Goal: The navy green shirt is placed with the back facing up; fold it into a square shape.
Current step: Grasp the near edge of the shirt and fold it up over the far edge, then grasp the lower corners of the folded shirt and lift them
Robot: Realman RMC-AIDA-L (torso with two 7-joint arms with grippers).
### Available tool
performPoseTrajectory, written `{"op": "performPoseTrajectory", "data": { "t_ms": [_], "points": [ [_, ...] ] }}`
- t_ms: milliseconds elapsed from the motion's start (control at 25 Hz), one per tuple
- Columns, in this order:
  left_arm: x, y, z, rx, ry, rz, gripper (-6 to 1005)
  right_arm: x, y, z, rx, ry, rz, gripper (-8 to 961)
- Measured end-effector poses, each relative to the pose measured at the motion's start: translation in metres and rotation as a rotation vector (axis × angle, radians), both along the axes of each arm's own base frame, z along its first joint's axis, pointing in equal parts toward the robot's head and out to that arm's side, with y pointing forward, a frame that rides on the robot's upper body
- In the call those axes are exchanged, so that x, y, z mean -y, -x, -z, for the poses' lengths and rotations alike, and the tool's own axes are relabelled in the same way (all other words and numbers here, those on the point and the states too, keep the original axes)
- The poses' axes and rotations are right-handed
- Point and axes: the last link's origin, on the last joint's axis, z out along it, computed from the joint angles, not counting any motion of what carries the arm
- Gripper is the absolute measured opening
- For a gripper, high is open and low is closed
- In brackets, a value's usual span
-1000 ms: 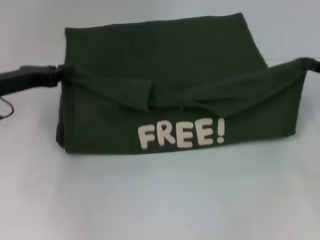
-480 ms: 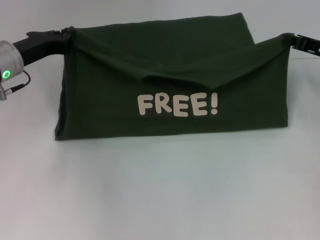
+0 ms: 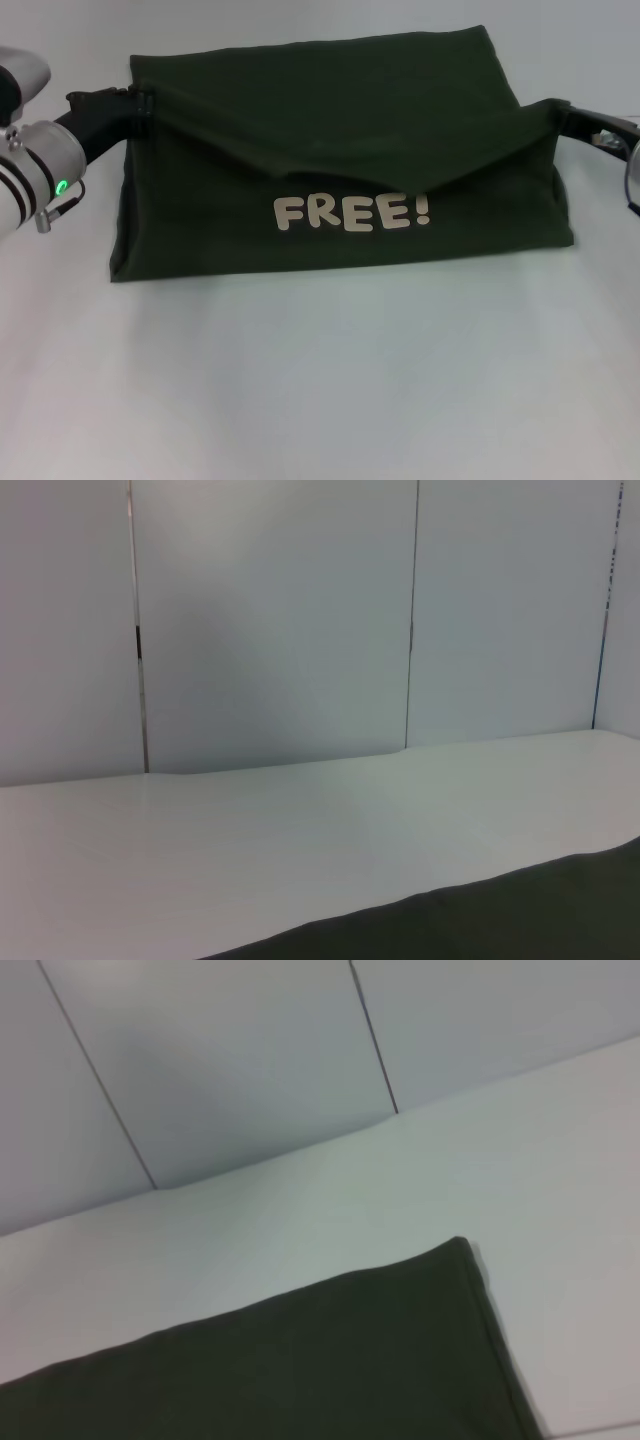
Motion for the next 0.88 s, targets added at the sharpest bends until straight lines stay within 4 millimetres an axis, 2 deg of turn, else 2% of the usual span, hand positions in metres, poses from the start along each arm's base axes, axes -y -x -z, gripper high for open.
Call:
{"op": "performPoseTrajectory", "data": {
  "t_ms": [280,640,720,840,880],
  "points": [
    [0.002,0.003,0.003,0.000,-0.003,-0.007,61,0.005,-0.002,0.010,0.000,0.014,0.010,54],
    [0.007,0.005,0.008,-0.033,0.018,0.004,144,0.007,0.000,0.014,0.023,0.037,-0.011,55],
    [0.007,0.006,0.006,-0.033,0.012,0.002,162,0.006,0.002,0.013,0.036,0.040,-0.021,125],
    [0.007,0.008,0.000,-0.022,-0.007,-0.008,252,0.003,0.004,0.008,0.047,0.031,-0.031,231],
    [0.007,0.011,-0.008,-0.003,-0.032,-0.023,282,0.001,0.004,0.005,0.048,0.024,-0.035,266]
  ]
}}
